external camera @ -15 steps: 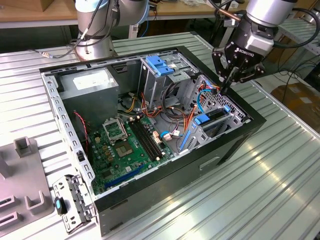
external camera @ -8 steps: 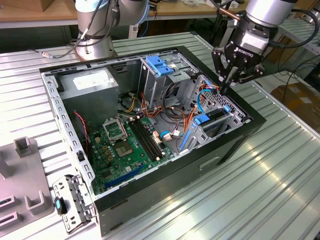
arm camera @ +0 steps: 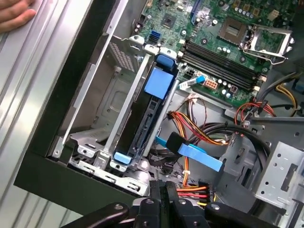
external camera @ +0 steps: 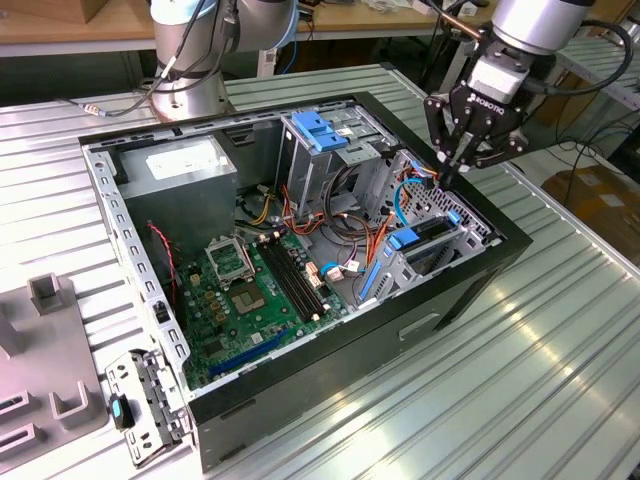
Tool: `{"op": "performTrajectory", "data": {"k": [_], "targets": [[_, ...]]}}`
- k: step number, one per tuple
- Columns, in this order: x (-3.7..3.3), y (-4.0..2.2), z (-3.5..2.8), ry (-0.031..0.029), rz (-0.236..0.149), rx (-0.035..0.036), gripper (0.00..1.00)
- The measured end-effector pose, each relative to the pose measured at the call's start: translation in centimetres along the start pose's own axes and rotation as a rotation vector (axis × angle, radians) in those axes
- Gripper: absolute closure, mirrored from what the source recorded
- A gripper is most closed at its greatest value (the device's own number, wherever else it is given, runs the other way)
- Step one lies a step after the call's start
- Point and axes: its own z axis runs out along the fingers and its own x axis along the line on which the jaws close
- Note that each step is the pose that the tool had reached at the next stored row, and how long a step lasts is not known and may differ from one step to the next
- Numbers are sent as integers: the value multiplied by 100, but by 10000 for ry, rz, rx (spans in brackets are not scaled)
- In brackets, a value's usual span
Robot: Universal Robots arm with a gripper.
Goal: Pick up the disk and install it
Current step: 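Insert the first disk wire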
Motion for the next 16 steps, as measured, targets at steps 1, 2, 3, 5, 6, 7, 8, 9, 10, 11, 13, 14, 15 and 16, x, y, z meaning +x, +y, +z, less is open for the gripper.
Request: {"op": "performTrajectory", "data": {"k": [1, 2, 3, 5, 6, 7, 8, 9, 10, 11, 13, 14, 15, 16], "targets": [[-20, 46, 4, 0, 23, 2, 84], [-24, 57, 4, -1, 162, 2, 84], [-24, 57, 5, -5, 316, 1, 84], [-24, 57, 6, -12, 722, -4, 84], [-25, 57, 11, -18, 922, -5, 84], [-25, 57, 16, -21, 1042, -5, 84], [-25, 56, 24, -14, 1160, -10, 84], [-25, 56, 27, 0, 1215, -16, 84], [-23, 57, 36, 22, 1275, -25, 84], [-16, 60, 37, 25, 1295, -26, 84], [4, 68, 44, 24, 1319, -26, 84], [14, 72, 46, 24, 1333, -26, 84], [25, 77, 50, 23, 1350, -27, 84], [35, 81, 54, 22, 1365, -26, 84]]}}
